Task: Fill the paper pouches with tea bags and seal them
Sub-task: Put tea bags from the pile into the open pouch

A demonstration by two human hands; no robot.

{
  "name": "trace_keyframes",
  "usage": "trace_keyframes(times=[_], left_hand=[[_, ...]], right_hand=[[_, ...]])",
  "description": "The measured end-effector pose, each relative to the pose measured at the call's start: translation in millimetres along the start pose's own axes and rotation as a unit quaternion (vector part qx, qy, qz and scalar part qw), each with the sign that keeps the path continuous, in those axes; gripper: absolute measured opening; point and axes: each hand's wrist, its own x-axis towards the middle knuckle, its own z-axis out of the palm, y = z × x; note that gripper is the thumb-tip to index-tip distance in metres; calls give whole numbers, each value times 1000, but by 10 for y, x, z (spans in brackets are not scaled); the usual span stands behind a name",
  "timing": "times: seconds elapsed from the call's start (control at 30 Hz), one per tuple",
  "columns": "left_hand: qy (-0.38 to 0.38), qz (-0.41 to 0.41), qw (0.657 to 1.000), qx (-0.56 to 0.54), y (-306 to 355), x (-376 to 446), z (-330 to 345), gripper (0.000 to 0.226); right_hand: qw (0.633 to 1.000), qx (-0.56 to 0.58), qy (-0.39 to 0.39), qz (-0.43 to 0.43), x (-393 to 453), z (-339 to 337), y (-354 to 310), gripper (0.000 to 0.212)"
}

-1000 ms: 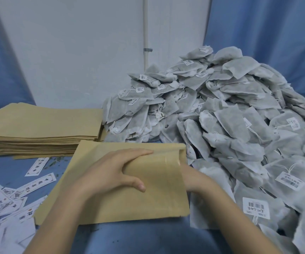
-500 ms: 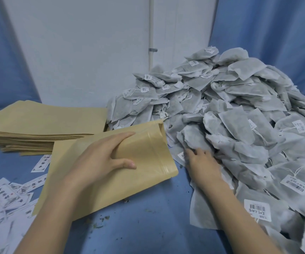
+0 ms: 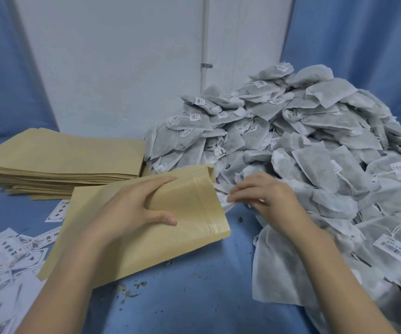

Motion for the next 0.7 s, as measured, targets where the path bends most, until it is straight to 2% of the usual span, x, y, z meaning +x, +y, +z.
trace_keyframes(times=[0.1,0.13,0.17,0.2,0.23,0.27,0.3,0.37,0.4,0.47,0.57,0.63,0.7], left_hand=[[-28,14,999,-37,74,16,35,75],[-45,25,998,-43,109,25,60,75],[-62,37,996,-46,145,32,91,75],[-75,49,995,-46,179,39,122,76],[-80,57,994,-47,201,44,147,76],[-79,60,994,-47,208,50,165,76],[-74,58,994,-47,204,52,171,76],[-66,48,996,-42,180,52,162,76],[-64,43,996,-38,168,51,152,76],[-64,37,997,-19,162,56,146,78],[-72,23,997,25,182,61,180,81],[-77,14,996,32,195,53,201,81],[-77,12,997,28,209,38,210,80]], right_hand=[[996,-28,8,-89,59,186,-152,11],[997,-44,21,-66,89,298,-175,11],[998,-56,41,-5,130,379,-184,16],[994,-26,31,100,207,420,-172,26],[979,34,-53,192,228,434,-219,30],[957,87,-165,222,180,455,-214,28],[939,118,-207,249,145,456,-201,28],[937,115,-189,269,59,345,-246,41],[948,131,-166,239,1,268,-251,43],[954,150,-125,226,-3,151,-343,29],[956,-13,-126,263,-161,-59,-187,18],[911,-180,-215,302,-325,-171,-124,39],[863,-243,-297,328,-454,-237,-129,56]])
